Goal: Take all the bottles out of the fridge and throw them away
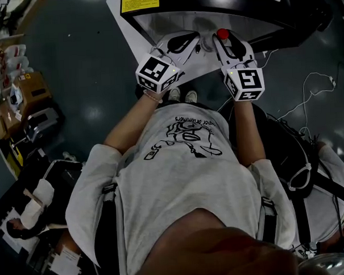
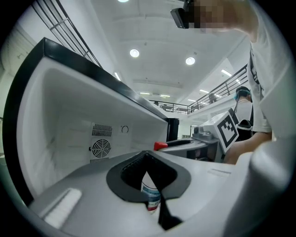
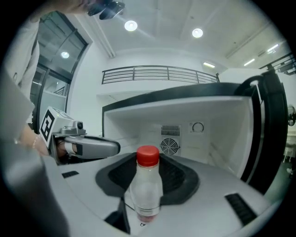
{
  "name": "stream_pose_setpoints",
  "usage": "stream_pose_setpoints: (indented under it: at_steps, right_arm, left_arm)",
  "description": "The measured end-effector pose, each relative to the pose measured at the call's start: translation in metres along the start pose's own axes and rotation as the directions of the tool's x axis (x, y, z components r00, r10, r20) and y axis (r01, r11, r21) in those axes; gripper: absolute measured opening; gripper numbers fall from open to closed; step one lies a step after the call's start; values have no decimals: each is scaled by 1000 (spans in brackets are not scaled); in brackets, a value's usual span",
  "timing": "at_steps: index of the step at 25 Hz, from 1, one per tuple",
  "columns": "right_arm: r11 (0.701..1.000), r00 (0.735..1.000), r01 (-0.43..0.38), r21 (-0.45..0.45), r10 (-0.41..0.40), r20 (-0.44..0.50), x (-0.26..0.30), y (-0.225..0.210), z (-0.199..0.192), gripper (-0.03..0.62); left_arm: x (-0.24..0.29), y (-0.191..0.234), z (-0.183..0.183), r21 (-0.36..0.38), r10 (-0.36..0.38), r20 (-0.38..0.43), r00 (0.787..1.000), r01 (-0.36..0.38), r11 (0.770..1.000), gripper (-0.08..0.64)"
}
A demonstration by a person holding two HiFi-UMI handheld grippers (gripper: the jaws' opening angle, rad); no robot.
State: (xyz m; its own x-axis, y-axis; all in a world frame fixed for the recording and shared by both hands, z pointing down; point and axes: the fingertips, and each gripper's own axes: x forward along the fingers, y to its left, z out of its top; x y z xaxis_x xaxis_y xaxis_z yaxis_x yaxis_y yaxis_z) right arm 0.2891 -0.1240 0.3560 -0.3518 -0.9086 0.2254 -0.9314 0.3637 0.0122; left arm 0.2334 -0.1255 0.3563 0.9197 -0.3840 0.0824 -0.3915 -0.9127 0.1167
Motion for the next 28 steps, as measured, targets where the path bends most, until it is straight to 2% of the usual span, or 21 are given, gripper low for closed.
stream_pose_setpoints:
  at_steps: [9,12,28]
  right_arm:
    - [1000,1000,-29,-3,29,10,-20,16,24,153]
    - [999,999,-38,-6,38,14,-29,22,36,153]
    - [996,997,-75,-40,75,20,-57,33,51,153]
  left_arm:
    - [-14,-16,25,-17,-18,32,999,19,1000,8]
    - [-20,-21,39,-2,-17,43,999,17,1000,8]
    - [-38,-49,57,18,-21,77,997,20,1000,8]
